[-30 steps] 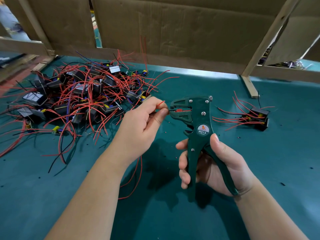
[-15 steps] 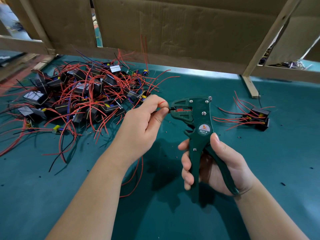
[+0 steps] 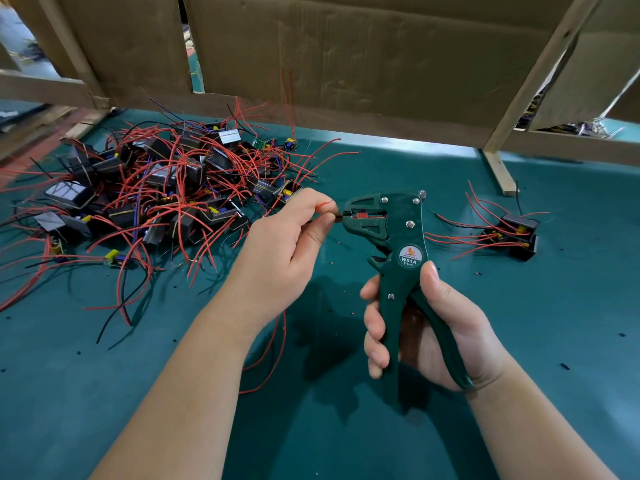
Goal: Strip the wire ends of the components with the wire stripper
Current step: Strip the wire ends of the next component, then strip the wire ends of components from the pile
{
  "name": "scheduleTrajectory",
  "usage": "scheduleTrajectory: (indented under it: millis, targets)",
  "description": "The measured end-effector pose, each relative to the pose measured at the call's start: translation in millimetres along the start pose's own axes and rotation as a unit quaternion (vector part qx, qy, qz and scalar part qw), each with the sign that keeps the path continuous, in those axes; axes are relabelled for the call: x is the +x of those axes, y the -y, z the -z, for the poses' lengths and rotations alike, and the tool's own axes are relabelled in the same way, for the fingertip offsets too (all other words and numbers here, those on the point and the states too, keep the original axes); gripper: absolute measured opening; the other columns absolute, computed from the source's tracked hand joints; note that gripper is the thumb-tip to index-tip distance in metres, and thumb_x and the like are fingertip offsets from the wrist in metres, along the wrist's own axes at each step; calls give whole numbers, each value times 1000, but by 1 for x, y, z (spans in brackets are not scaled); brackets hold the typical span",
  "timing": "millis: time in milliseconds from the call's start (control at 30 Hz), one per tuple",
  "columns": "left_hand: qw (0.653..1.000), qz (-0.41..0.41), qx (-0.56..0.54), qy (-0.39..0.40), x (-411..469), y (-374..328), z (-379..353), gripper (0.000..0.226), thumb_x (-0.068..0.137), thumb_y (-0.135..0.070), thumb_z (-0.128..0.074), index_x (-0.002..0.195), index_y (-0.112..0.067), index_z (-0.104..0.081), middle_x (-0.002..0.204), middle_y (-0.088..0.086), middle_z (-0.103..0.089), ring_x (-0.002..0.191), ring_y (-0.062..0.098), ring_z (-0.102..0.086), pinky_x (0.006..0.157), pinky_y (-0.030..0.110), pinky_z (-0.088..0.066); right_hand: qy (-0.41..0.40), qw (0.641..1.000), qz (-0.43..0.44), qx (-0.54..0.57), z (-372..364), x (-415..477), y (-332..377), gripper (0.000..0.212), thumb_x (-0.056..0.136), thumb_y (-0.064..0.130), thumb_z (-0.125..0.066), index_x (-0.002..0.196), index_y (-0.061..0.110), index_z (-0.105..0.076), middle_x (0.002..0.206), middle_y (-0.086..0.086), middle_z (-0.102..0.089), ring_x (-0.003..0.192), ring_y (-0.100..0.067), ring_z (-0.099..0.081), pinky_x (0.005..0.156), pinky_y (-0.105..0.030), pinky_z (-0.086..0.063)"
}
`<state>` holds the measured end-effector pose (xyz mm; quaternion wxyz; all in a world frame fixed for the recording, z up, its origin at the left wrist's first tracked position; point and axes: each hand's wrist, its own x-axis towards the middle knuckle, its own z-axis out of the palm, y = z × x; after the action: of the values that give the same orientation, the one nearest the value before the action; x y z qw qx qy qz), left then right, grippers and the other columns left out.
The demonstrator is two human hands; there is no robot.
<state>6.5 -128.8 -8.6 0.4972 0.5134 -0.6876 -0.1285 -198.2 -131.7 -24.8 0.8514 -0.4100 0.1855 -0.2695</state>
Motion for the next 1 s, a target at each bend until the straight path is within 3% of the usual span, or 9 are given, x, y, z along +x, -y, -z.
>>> scheduleTrajectory:
  millis: [67, 233, 300, 433, 533, 667, 900, 1000]
  targets:
    - [1000, 15, -1, -4, -1, 2, -2, 8, 99, -26, -43, 101, -27, -51, 61, -9, -46, 48, 8, -37, 49, 12, -27, -38, 999, 16, 3, -6, 4, -5, 62, 72, 61, -73, 99, 5, -66, 74, -16, -59, 56, -30, -57, 57, -41, -51]
    - [997, 65, 24, 24, -5, 10, -7, 20, 97, -46, -30, 98, -29, -39, 56, -11, -47, 48, 12, -41, 49, 27, -29, -236, 971, 43, 8, -22, 19, -12, 56, 72, 63, -63, 83, 8, -56, 56, -8, -46, 35, -19, -38, 38, -23, -35]
    - [996, 74, 45, 23, -5, 12, -9, 17, 97, -44, -29, 100, -29, -38, 56, -11, -48, 50, 12, -43, 49, 28, -30, -222, 974, 43, 7, -22, 16, -10, 52, 75, 60, -65, 82, 10, -58, 57, -7, -47, 36, -18, -38, 39, -23, -35]
    - [996, 73, 33, -24, -2, 14, -6, 11, 98, -34, -32, 101, -27, -39, 59, -17, -49, 51, 7, -44, 50, 19, -28, -107, 991, 64, 57, -17, 7, -6, 43, 77, 51, -71, 89, 10, -67, 68, -10, -55, 47, -23, -48, 49, -31, -45]
    - [996, 74, 29, -45, -1, 12, -3, 21, 99, -32, -34, 94, -21, -51, 56, -6, -48, 52, 8, -43, 52, 17, -30, -58, 994, 68, 62, -10, 3, -2, 47, 73, 48, -76, 98, 8, -68, 77, -13, -59, 60, -28, -55, 59, -39, -50]
    - [996, 69, 36, -38, -1, 9, -2, 27, 100, -31, -35, 85, -20, -54, 51, -6, -39, 50, 8, -41, 52, 14, -30, -52, 994, 73, 59, -7, 3, -1, 53, 72, 40, -79, 109, 4, -66, 90, -19, -61, 75, -34, -59, 72, -47, -52]
    - [997, 61, 32, -20, -2, 9, -6, 29, 99, -33, -35, 86, -22, -58, 58, -10, -47, 51, 7, -42, 52, 14, -29, -83, 989, 114, 38, -10, 6, -4, 59, 63, 30, -86, 111, 2, -66, 117, -22, -61, 76, -35, -60, 71, -48, -52]
    - [986, 114, -115, -49, 1, 2, -11, 26, 98, -31, -36, 87, -26, -58, 58, -18, -49, 56, 1, -41, 60, 17, -30, -89, 989, 110, 38, -12, 7, -4, 64, 59, 29, -87, 113, 1, -67, 109, -27, -56, 75, -36, -60, 72, -48, -52]
